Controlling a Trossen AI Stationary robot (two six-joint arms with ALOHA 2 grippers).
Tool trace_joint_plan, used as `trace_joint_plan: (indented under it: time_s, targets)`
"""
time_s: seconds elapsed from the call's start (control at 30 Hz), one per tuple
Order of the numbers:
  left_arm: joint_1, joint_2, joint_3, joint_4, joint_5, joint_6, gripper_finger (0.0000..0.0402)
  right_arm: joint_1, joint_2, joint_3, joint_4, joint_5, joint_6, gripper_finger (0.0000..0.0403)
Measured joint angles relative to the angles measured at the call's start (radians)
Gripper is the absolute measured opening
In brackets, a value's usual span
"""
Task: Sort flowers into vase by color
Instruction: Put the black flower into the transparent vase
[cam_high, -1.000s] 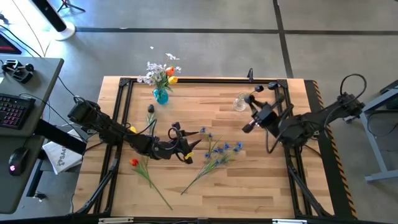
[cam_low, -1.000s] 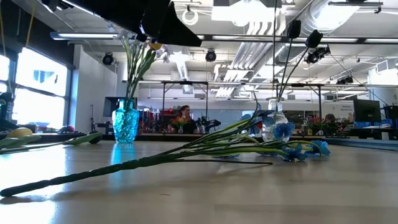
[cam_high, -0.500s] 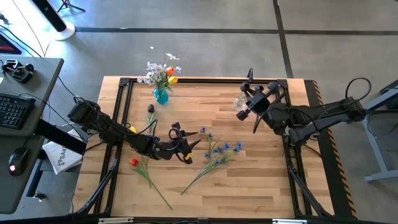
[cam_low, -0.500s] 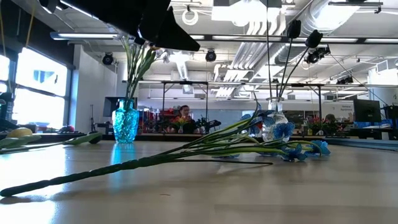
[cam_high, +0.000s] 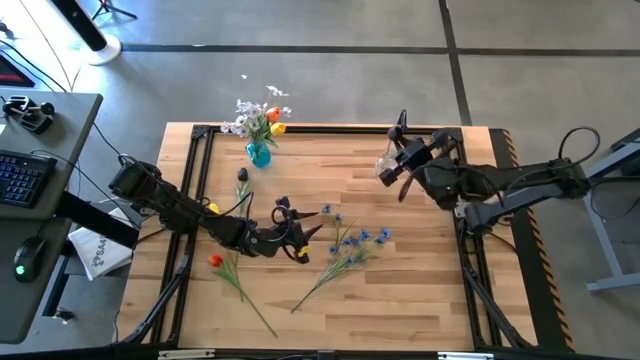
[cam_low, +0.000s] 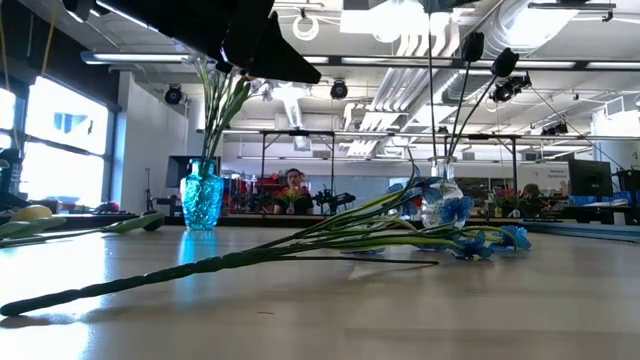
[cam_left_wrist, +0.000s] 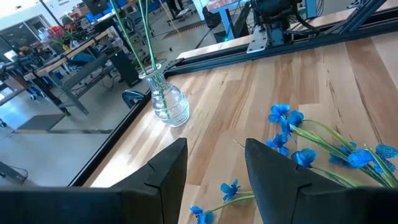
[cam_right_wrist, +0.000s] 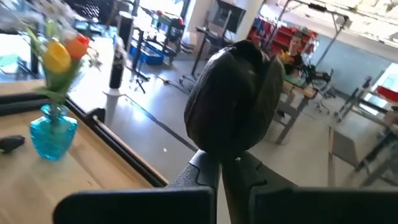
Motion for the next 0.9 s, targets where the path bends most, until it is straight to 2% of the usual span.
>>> trace_joint_plan:
  time_s: [0.17, 0.43, 0.6, 0.8, 0.9]
  targets:
    - [0.000, 0.000, 0.000, -0.015, 0.000, -0.020, 0.0150, -0.046, -0.002, 0.000, -0.112, -0.008, 0.133, 0.0026]
    - [0.000, 0.000, 0.000, -0.021, 0.000, -0.021, 0.0150, -0.075, -0.007, 0.000, -0.148, -0.015, 0.154, 0.0141]
    - [0.000, 0.000, 0.000, -0.021, 0.000, -0.021, 0.0150, -0.073, -0.033, 0.000, -0.146, -0.019, 0.140, 0.0196]
    - [0.000, 0.000, 0.000, -0.022, 0.000, -0.022, 0.0150, -0.072, -0.103, 0.000, -0.146, -0.022, 0.144, 0.0228]
    - [0.000, 0.000, 0.000, -0.022, 0.000, -0.022, 0.0150, -0.074, -0.137, 0.000, -0.152, -0.087, 0.165, 0.0232]
